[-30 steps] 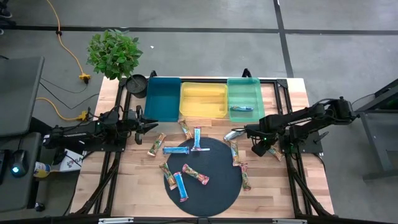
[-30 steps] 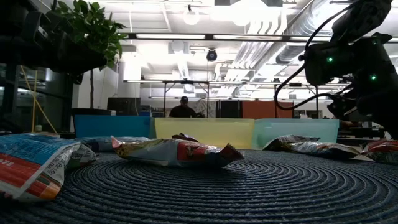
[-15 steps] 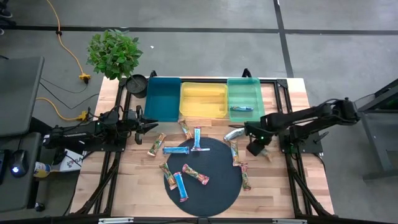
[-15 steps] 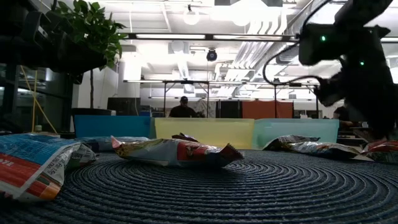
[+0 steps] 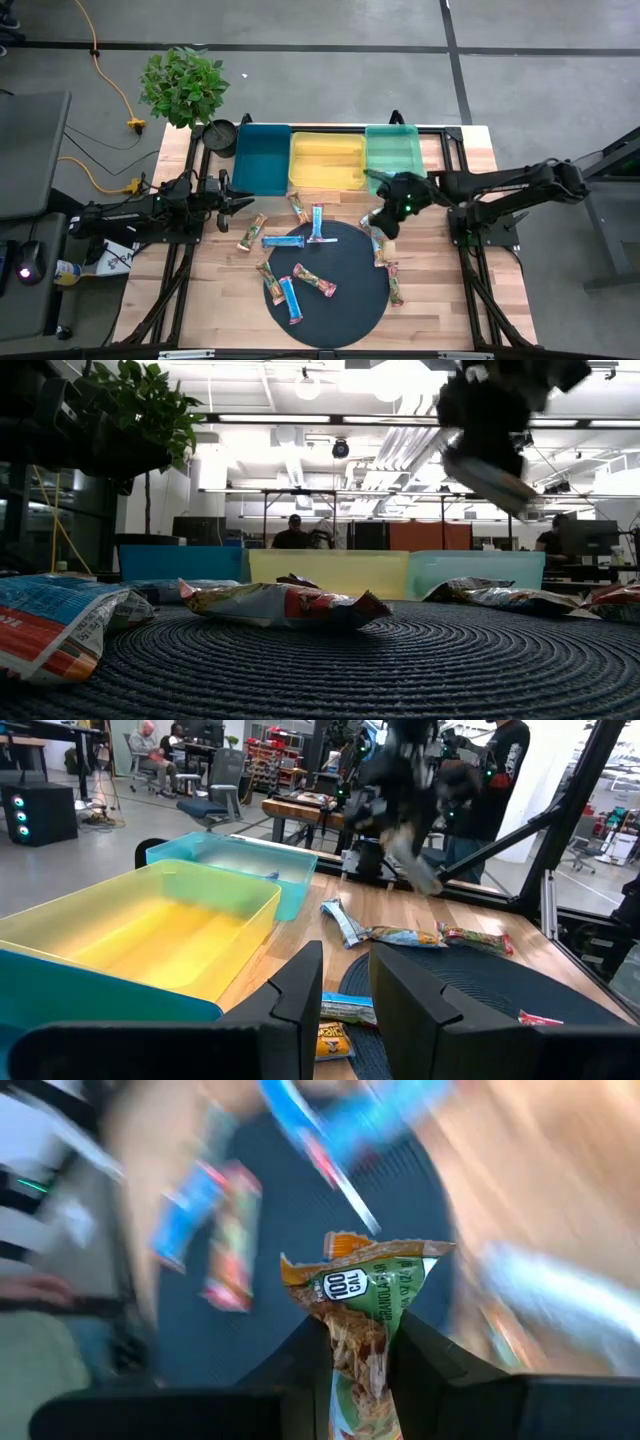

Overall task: Pick and place Granola Bars by type
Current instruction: Put the orange granola bar into the yellow bin

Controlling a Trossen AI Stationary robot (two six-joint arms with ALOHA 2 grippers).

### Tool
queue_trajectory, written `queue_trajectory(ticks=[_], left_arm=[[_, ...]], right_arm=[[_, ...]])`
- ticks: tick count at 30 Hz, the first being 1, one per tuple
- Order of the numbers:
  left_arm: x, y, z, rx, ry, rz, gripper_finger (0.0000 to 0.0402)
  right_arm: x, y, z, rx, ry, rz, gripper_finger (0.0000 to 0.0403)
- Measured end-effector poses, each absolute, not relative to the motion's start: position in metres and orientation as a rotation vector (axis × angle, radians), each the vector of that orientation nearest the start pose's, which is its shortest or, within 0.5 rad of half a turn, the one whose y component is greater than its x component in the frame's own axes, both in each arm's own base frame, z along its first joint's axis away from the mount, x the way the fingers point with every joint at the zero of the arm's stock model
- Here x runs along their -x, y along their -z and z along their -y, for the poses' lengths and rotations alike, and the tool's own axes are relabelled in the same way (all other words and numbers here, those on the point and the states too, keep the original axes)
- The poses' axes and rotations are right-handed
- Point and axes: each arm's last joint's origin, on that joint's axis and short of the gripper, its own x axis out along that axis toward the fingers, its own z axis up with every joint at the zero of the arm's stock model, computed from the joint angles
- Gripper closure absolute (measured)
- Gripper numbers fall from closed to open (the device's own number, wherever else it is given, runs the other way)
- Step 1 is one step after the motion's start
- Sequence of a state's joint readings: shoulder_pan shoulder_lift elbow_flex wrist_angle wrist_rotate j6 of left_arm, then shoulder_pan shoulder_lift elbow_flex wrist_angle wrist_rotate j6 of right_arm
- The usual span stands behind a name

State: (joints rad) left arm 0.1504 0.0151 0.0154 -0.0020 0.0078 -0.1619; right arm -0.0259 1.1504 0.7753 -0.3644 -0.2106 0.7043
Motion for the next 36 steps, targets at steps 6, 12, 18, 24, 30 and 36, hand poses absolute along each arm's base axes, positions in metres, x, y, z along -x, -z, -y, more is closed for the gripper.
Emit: queue_trajectory(ticks=[6,12,18,24,30,36], left_arm=[[-0.097,-0.168,-0.014,0.161,-0.142,0.010,0.0319],[-0.097,-0.167,-0.014,0.162,-0.142,0.010,0.0319],[-0.097,-0.167,-0.014,0.162,-0.142,0.010,0.0319],[-0.097,-0.167,-0.014,0.162,-0.142,0.010,0.0319],[-0.097,-0.167,-0.014,0.162,-0.142,0.010,0.0319],[-0.097,-0.167,-0.014,0.162,-0.142,0.010,0.0319]], right_arm=[[-0.252,-0.293,0.004,-0.628,0.018,-0.456,0.0337],[-0.258,-0.327,0.017,-0.525,0.050,-0.237,0.0337],[-0.265,-0.347,0.033,-0.381,0.158,-0.041,0.0336],[-0.296,-0.349,0.057,-0.282,0.277,-0.058,0.0336],[-0.343,-0.359,0.089,-0.260,0.406,-0.135,0.0336],[-0.377,-0.355,0.126,-0.275,0.690,-0.430,0.0336]])
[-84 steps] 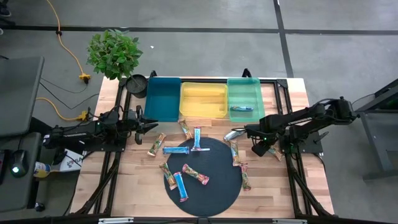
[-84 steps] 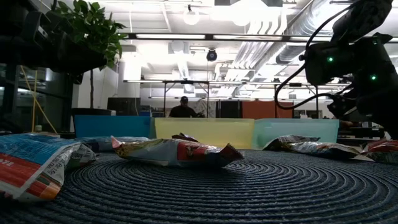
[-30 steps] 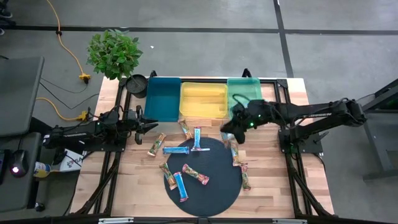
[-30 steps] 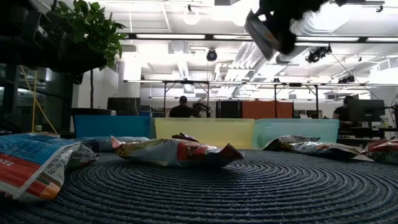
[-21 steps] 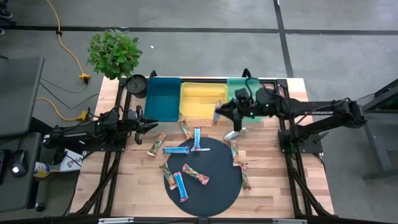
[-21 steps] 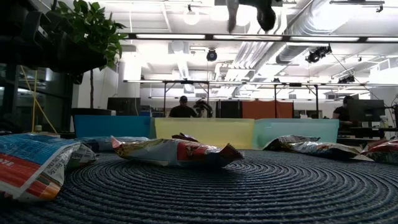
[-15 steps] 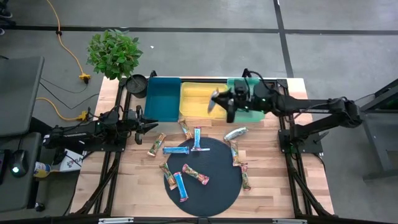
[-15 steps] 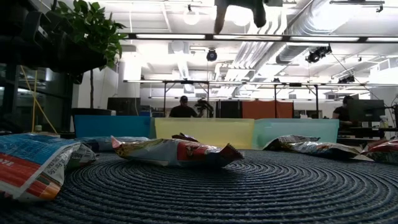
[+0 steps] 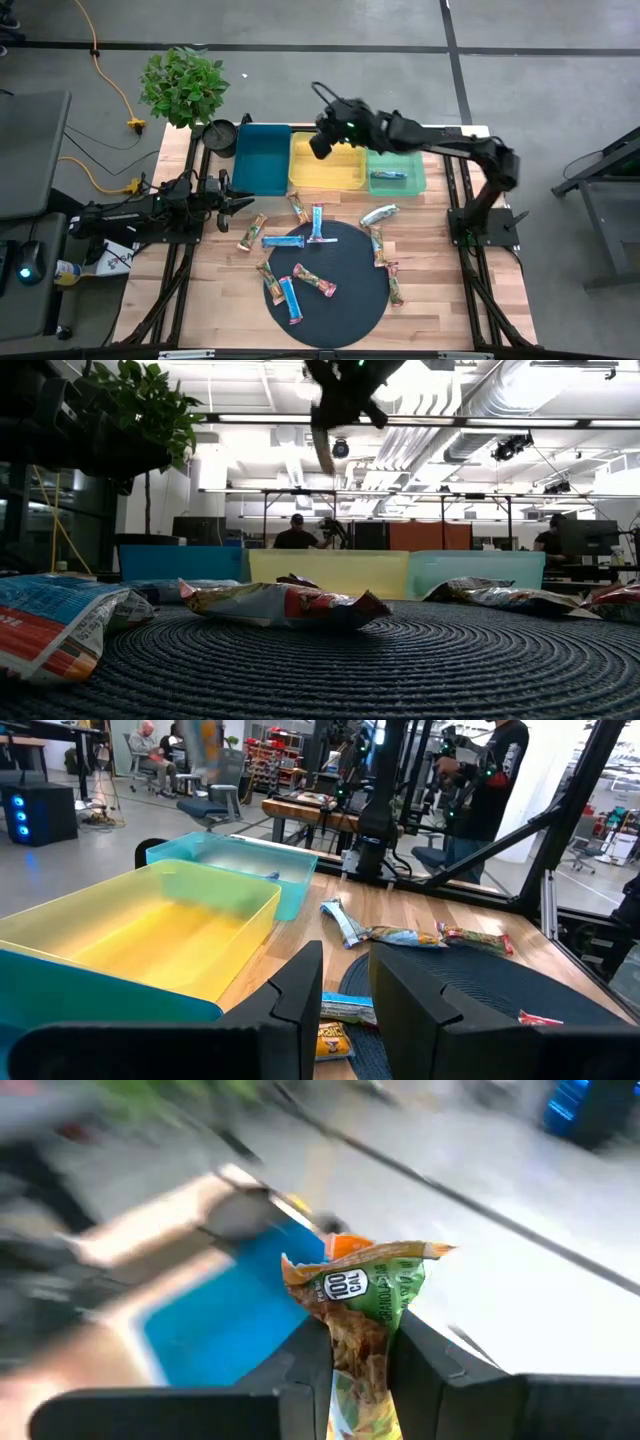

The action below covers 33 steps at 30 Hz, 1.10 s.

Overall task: Pick and place Granola Bars by type
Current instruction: Put the orange granola bar into the yellow bin

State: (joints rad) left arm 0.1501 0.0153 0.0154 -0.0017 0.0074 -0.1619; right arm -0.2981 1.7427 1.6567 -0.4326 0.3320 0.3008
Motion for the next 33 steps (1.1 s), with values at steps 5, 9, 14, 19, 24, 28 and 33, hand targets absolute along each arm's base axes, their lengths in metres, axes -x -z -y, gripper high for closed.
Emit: queue_trajectory(ticks=[5,9,14,19,24,28,33], left_arm=[[-0.097,-0.167,-0.014,0.162,-0.142,0.010,0.0319],[-0.097,-0.168,-0.014,0.162,-0.142,0.011,0.0319],[-0.097,-0.167,-0.014,0.162,-0.143,0.010,0.0319],[-0.097,-0.167,-0.014,0.162,-0.142,0.010,0.0319],[-0.097,-0.167,-0.014,0.162,-0.142,0.010,0.0319],[-0.097,-0.168,-0.014,0.162,-0.142,0.010,0.0319],[-0.097,-0.167,-0.014,0.162,-0.142,0.010,0.0319]], right_arm=[[-0.385,-0.336,0.153,-0.332,0.846,-0.704,0.0336],[-0.388,-0.313,0.173,-0.450,0.846,-0.791,0.0336],[-0.380,-0.278,0.191,-0.612,0.864,-0.817,0.0336],[-0.363,-0.238,0.204,-0.797,0.894,-0.867,0.0336],[-0.355,-0.205,0.205,-0.915,0.889,-0.854,0.0336],[-0.352,-0.194,0.202,-0.943,0.895,-0.860,0.0336],[-0.350,-0.190,0.198,-0.967,0.901,-0.890,0.0336]])
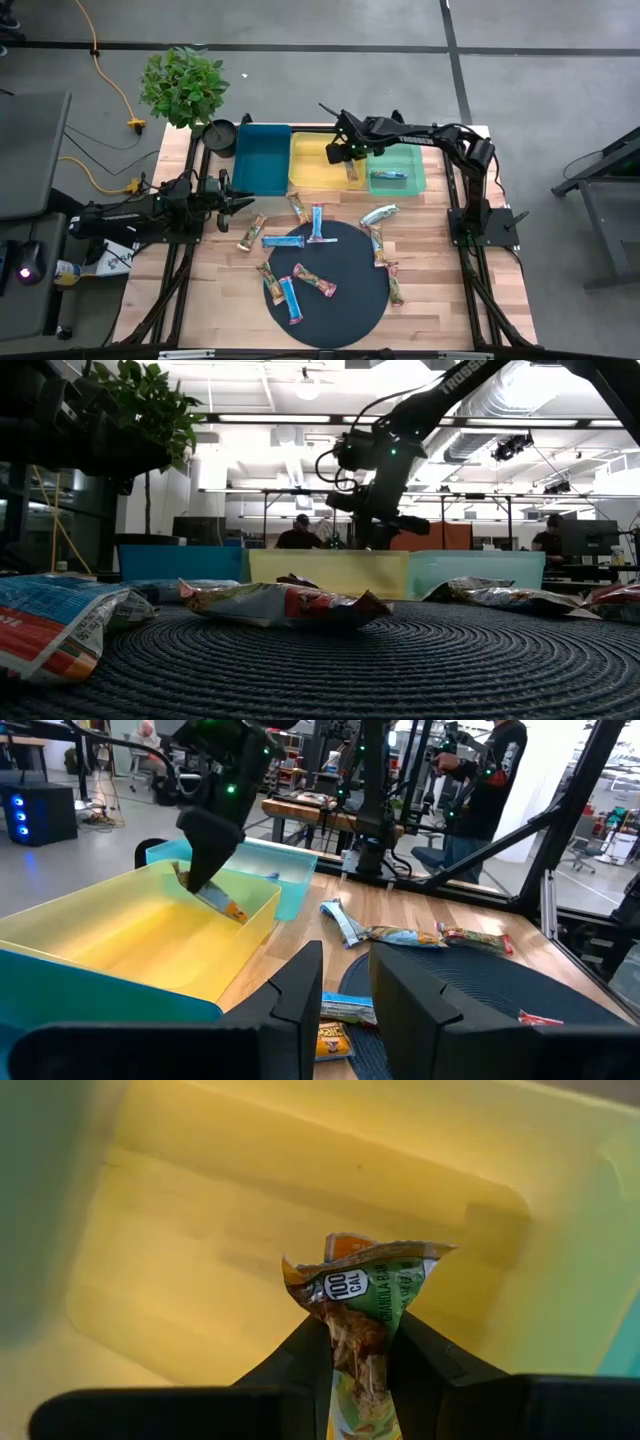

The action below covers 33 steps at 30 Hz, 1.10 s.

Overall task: Pick and place Granola Bars by type
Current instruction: Put the orange granola bar into the yellow bin

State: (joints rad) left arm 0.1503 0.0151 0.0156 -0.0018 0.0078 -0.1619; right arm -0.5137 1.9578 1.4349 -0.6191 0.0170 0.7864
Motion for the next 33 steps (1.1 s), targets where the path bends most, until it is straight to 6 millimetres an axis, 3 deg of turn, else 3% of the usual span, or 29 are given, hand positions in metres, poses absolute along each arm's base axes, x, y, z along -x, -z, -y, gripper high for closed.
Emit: queue_trajectory(ticks=[26,33], left_arm=[[-0.0967,-0.1674,-0.0144,0.162,-0.142,0.010,0.0319],[-0.0966,-0.1675,-0.0144,0.162,-0.142,0.010,0.0319]], right_arm=[[-0.3482,-0.1884,0.1929,-0.933,0.908,-0.942,0.0336],[-0.3475,-0.1881,0.1927,-0.922,0.904,-0.955,0.0293]])
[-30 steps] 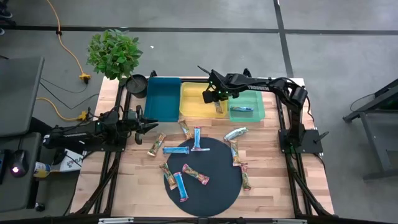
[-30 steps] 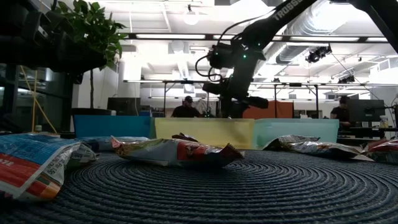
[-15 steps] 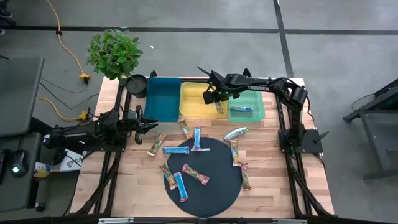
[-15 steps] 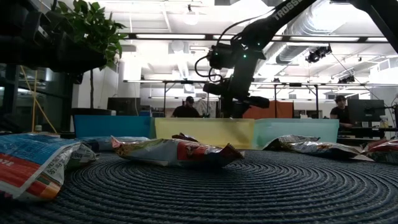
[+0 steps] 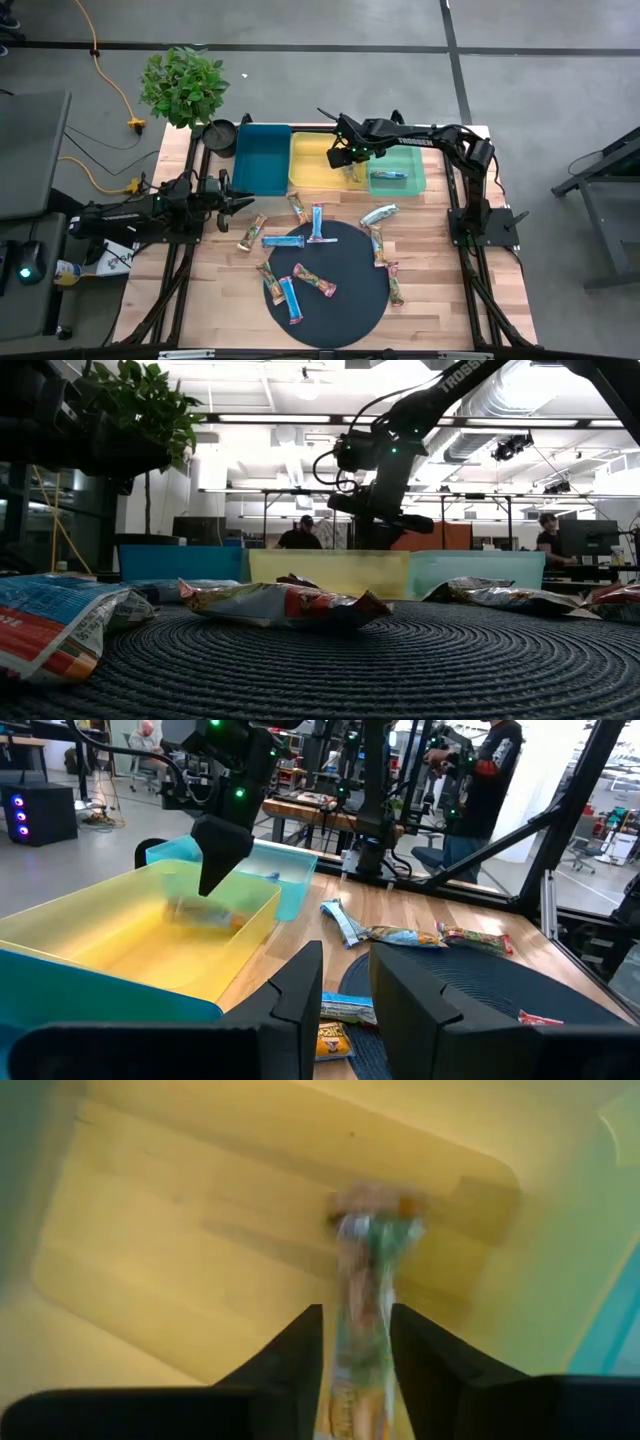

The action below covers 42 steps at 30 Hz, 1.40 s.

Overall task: Pick and place Granola Bars by type
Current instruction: Put the orange granola bar into the yellow bin, then put the violet granola bar into the green bin

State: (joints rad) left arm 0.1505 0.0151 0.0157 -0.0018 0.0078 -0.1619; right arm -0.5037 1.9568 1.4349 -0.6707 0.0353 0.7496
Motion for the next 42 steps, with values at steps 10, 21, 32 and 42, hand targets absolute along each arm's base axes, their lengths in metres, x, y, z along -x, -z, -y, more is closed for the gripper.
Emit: queue_trajectory(ticks=[10,21,32,42], left_arm=[[-0.097,-0.167,-0.014,0.162,-0.142,0.010,0.0319],[-0.097,-0.167,-0.014,0.162,-0.142,0.010,0.0319],[-0.097,-0.167,-0.014,0.162,-0.142,0.010,0.0319],[-0.097,-0.167,-0.014,0.162,-0.142,0.010,0.0319]], right_arm=[[-0.353,-0.191,0.195,-0.830,0.824,-0.923,0.0234],[-0.382,-0.215,0.197,-0.731,0.283,-0.656,0.0246],[-0.413,-0.244,0.154,-0.623,-0.368,-0.426,0.0250],[-0.422,-0.242,0.097,-0.446,-0.526,-0.505,0.0249]])
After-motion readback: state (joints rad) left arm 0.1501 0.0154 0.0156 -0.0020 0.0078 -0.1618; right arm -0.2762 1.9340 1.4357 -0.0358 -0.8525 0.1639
